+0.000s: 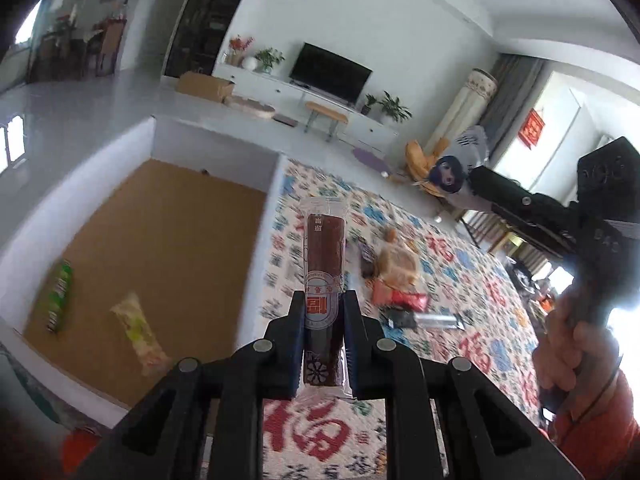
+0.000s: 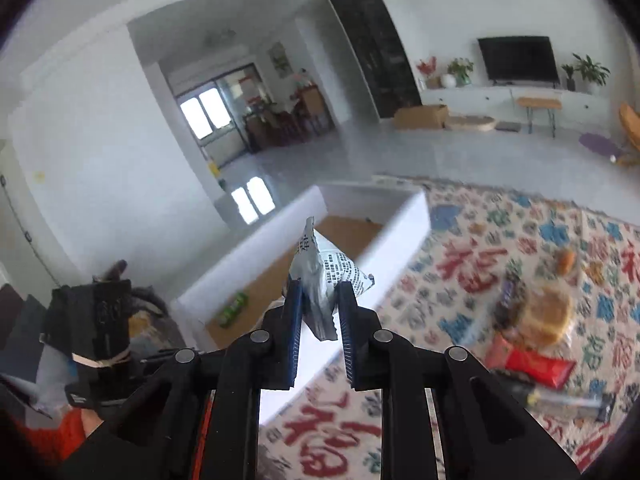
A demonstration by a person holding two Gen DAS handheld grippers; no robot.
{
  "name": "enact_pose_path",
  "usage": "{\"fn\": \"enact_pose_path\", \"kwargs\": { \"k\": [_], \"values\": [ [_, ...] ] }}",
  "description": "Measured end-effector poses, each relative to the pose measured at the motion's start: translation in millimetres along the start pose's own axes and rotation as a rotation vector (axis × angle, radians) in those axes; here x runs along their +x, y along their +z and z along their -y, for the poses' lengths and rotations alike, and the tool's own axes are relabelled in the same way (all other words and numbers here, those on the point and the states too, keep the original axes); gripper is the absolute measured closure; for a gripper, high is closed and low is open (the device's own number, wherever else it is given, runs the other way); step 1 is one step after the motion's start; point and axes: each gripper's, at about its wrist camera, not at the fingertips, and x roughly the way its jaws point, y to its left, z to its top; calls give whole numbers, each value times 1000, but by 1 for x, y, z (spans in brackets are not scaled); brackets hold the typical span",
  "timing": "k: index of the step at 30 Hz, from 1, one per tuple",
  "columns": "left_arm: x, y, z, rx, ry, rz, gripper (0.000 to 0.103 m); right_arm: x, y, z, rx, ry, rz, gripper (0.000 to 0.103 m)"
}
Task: Organize snacks
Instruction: 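Carry both snacks into the white box and open both tools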
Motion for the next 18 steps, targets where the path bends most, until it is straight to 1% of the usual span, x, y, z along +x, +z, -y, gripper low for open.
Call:
{"fn": "enact_pose_path", "kwargs": {
  "k": [2,3,4,5,6,7,8,9,11,12,14,16,18],
  "values": [
    [-12,17,-25,11,120,38,86,16,24,-27,-23,49,21,84],
    [-14,24,-38,20,184,41,86,27,34,-39,-29,67,22,82],
    [-13,28,-50,26,241,39,82,37,42,-49,-32,64,15,80],
    [-11,35,-64,32,309,26,77,47,49,-57,-27,46,9,67],
    [-10,38,-74,32,354,15,59,53,54,-62,-19,45,11,45],
    [-10,41,-86,27,401,7,39,53,58,-65,-14,49,28,40],
    [-12,42,-93,16,435,15,33,48,62,-68,-13,43,59,40],
    [-17,43,-97,2,453,33,27,41,63,-69,-20,39,85,40],
    [-22,37,-95,-20,423,63,22,21,64,-65,-42,15,136,38],
    [-21,33,-91,-28,395,70,19,11,62,-60,-58,-14,157,33],
    [-13,24,-76,-24,345,61,18,-8,51,-43,-92,-102,189,29],
    [3,13,-49,10,268,21,18,-21,29,-15,-111,-214,174,29],
    [16,-5,-15,65,183,-27,18,-26,-4,24,-112,-345,108,28]
  ]
}}
